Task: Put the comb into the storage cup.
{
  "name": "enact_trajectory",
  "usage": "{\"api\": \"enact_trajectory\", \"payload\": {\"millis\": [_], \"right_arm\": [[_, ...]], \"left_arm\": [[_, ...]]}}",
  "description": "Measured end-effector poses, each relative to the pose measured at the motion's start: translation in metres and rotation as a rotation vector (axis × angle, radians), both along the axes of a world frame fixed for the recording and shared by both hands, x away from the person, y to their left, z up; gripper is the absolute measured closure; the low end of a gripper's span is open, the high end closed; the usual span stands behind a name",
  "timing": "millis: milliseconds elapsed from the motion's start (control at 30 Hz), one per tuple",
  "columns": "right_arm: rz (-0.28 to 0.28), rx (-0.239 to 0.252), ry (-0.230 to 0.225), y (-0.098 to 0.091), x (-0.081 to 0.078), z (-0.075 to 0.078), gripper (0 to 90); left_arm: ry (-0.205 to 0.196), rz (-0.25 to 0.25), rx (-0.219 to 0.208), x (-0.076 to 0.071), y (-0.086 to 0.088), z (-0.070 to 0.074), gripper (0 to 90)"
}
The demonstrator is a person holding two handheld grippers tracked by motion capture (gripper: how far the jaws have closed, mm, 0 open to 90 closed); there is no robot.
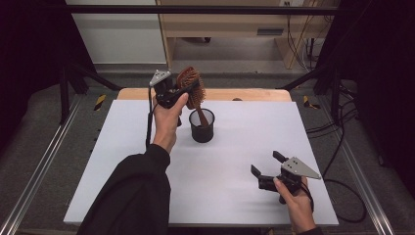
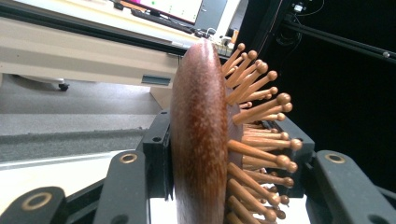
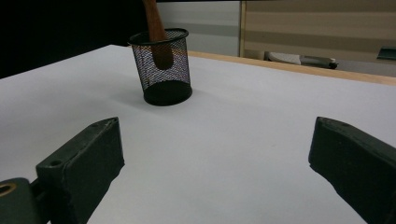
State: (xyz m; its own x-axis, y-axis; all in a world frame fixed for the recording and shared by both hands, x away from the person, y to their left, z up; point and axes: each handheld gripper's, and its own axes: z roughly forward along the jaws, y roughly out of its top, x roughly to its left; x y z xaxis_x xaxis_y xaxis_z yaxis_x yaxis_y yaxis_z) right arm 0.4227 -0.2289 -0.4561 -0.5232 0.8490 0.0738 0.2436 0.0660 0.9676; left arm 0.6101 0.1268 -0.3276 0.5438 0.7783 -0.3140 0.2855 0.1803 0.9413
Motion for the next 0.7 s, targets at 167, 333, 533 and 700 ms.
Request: {"api": "enact_trajectory", "payload": {"millis": [167,333,533,700], "right_arm": [[0.002,0.001,0.001,0.0,0.0,0.0,3.7],[0.005,0.002,0.003,0.001,0.0,0.0,3.7],[0.009,0.007,0.008,0.001,0.0,0.0,3.6],[0.011,-0.005,0.004,0.001,0.0,-0.001,3.6]], "left_arm": [[0.002,-0.004,0.005,0.0,-0.002,-0.002,49.6],[-0.001,-0.004,0.012,0.0,-0.003,-0.005,49.6],[0.001,-0.01,0.028,0.0,-0.007,-0.008,49.6],[0.008,-0.011,0.027,0.001,-0.008,-0.012,49.6]]}}
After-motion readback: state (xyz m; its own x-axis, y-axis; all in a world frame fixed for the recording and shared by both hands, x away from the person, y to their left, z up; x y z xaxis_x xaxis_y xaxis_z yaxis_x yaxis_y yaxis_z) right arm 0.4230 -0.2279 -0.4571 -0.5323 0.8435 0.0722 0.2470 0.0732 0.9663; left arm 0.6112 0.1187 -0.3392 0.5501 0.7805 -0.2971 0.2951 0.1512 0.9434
